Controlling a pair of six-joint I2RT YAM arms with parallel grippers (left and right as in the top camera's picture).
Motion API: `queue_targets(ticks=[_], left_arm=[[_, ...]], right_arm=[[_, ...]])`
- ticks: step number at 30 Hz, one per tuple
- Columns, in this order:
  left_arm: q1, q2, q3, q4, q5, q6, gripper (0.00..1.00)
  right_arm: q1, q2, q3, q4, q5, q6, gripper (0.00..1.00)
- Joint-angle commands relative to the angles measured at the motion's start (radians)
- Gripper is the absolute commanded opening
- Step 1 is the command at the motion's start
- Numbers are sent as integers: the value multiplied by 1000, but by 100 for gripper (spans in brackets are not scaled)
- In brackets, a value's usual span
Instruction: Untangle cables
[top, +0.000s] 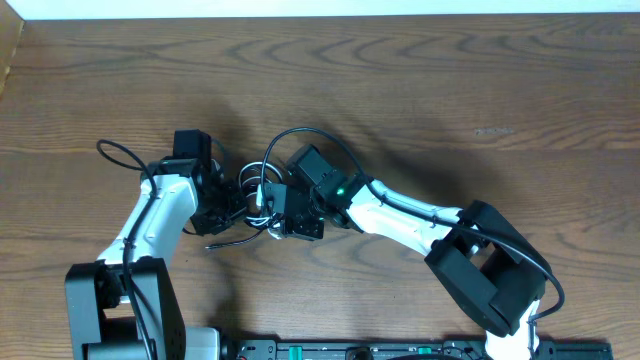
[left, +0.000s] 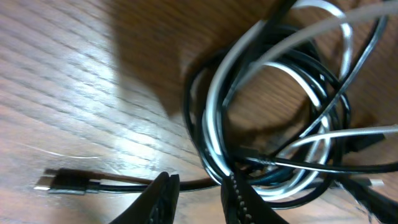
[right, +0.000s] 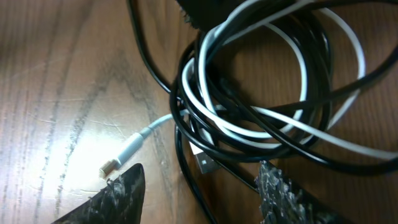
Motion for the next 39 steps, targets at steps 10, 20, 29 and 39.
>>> queue_targets(ticks=[10,20,29,39], left_arm=[[21,-13,-14,-45,-69,-72,29],[142,-13,-14,-78,26,-58,29],[142,-10,-29,-40,26,-52,29],[142,-10,-28,-13,202,79,28]], right_arm=[[9,41,7,42,-47,-2,53],[9,110,7,145,-95,24,53],[18,130,7,143,-81,24,52],[13,68,8,123,-110,63,50]])
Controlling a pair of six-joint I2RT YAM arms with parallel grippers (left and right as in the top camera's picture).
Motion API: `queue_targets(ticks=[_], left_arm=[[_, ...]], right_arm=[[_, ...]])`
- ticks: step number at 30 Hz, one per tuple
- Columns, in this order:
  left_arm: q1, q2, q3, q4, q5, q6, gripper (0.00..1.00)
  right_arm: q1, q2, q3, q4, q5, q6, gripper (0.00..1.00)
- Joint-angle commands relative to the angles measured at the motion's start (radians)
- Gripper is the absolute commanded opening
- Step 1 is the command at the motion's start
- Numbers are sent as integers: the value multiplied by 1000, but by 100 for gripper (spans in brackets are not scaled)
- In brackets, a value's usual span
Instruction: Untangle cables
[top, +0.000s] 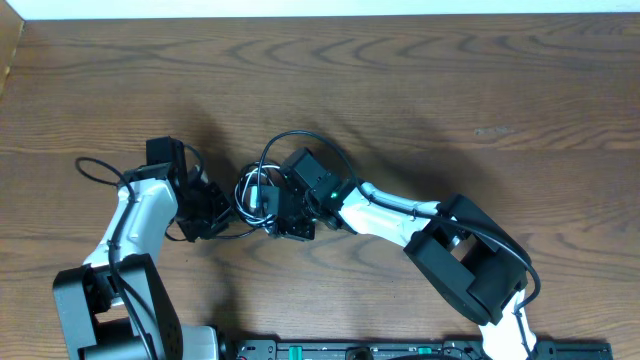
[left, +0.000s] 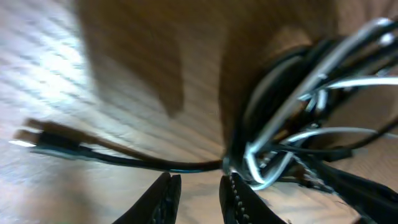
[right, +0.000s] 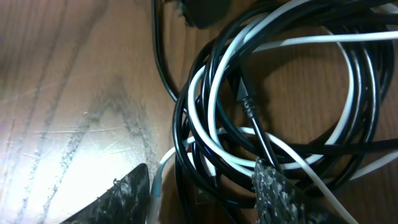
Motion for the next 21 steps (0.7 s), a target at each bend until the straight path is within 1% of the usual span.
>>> queue_targets(ticks=[1,10,12,13,14,17,19,21], left_arm=[[2,-11,-8,2,50,48,28],[2,-10,-8,49,48,44,29],[2,-10,-11,50,46,33,24],[2,-10,-16,52,44,16,20],[2,-10,-23,56,33,-17,19],[2,-10,-55,82,-33,-112,19],[2,-10,-81,123,-61,-138,19],[2,-10,-103,177,-64,-137,19]], right_arm=[[0,-38,5,-19,-39,38,50],[-47,-143,5,-89,-31,67,53],[-66,-146,5,-92,-14,102,53],[-76,-146,5,-92,-12,115,54],[-88,-145,5,-96,-12,127,54],[-115,-145,5,-114,-17,135,53],[-124,-145,5,-126,-18,135,53],[-126,-145,5,-138,-18,135,53]])
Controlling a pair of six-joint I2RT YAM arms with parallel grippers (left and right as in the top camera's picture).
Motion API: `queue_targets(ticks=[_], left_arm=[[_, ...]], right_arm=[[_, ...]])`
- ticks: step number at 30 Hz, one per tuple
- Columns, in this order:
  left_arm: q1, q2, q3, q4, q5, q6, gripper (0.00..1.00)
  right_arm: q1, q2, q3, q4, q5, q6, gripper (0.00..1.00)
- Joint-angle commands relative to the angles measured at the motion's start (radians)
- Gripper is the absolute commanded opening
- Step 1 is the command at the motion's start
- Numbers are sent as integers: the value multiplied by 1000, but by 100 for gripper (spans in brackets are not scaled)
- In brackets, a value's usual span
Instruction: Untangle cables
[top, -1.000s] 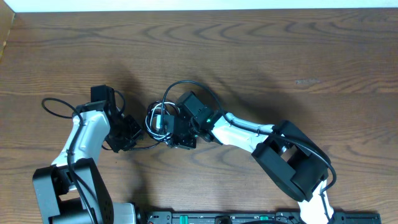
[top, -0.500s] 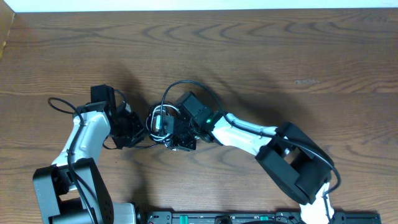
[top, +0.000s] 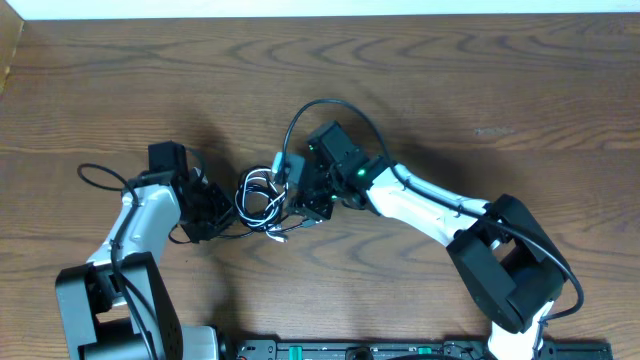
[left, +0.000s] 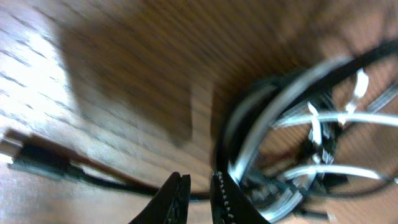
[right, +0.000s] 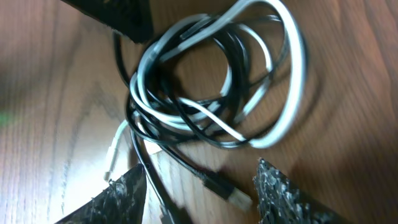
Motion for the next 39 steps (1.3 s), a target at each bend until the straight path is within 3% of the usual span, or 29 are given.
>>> queue_targets(ticks=[1,27,39], left_arm=[[3,-10,-33,54,-45,-50,19],[4,-6,-37,193,-18,-92,19],[4,121,-45,253,69,-33,19]], right_arm=[[-3,-14,5,-13,-5,23,53],[-3,-14,5,-20,-3,22,53],[-3,-13,5,-21,-2,22,53]])
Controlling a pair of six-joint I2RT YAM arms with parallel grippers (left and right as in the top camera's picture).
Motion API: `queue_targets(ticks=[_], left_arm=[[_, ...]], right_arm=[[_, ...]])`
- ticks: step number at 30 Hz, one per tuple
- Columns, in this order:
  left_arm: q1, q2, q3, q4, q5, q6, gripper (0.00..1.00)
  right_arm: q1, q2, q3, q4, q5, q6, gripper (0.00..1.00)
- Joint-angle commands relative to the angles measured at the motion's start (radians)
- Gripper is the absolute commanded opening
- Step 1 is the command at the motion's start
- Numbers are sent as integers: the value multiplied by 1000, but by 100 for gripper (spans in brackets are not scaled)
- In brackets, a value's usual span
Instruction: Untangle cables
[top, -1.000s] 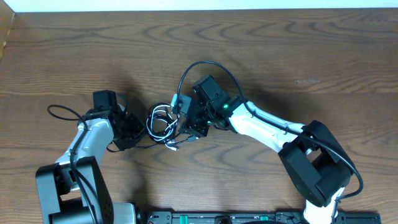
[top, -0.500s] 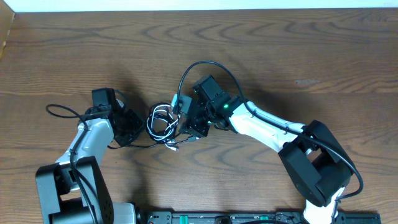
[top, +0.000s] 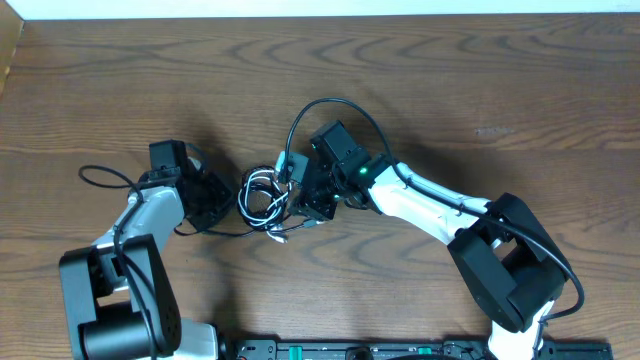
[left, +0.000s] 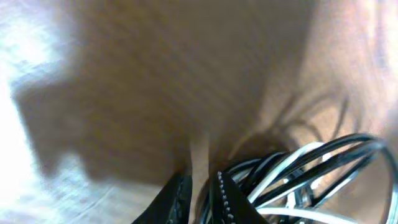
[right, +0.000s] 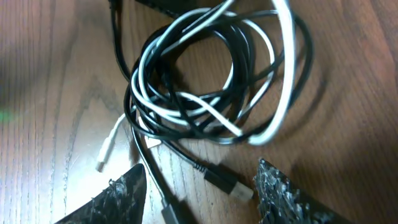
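A tangle of black and white cables (top: 262, 198) lies on the wooden table (top: 450, 90). In the right wrist view the tangle (right: 211, 81) is a loose coil. A black cable's silver plug (right: 233, 185) and a white plug (right: 107, 152) stick out of it. My right gripper (right: 202, 199) hangs open above those plugs and holds nothing. It sits just right of the tangle (top: 298, 200). My left gripper (top: 230, 200) is at the tangle's left edge. In the left wrist view its fingers (left: 200, 190) are pinched nearly together on a black strand beside the coil (left: 298, 174).
A thin black cable (top: 215, 232) trails left from the tangle below the left arm. The left arm's own wire loop (top: 100, 178) lies at its far left. A dark rail (top: 400, 350) runs along the table's front edge.
My left gripper has turned and moved closer to the tangle's left edge, and the black plug on the left has left its view. My right gripper has stayed open over the plugs, almost unmoved.
First both grippers were low over the tangle at the table's middle, the left jaws slightly apart and the right open. Then the tangle and both grippers stood further left. Later the right gripper was higher and to the right of the coil, the left jaws narrowed on a strand.
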Motion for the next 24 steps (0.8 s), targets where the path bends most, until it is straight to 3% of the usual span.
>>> queue_targets(ticks=[1,12,16,19,24], left_arm=[[1,61,-12,-4,40,46,19],[2,80,-11,-53,1,73,19],[2,76,33,-134,14,113,19],[2,69,85,-217,14,156,19],[1,64,142,-331,15,195,29]], right_arm=[[3,-13,5,-1,-3,12,53],[3,51,5,-8,11,-18,50],[4,72,5,-17,27,-40,49],[11,83,4,-27,27,-71,55],[37,110,4,-69,35,-201,63]])
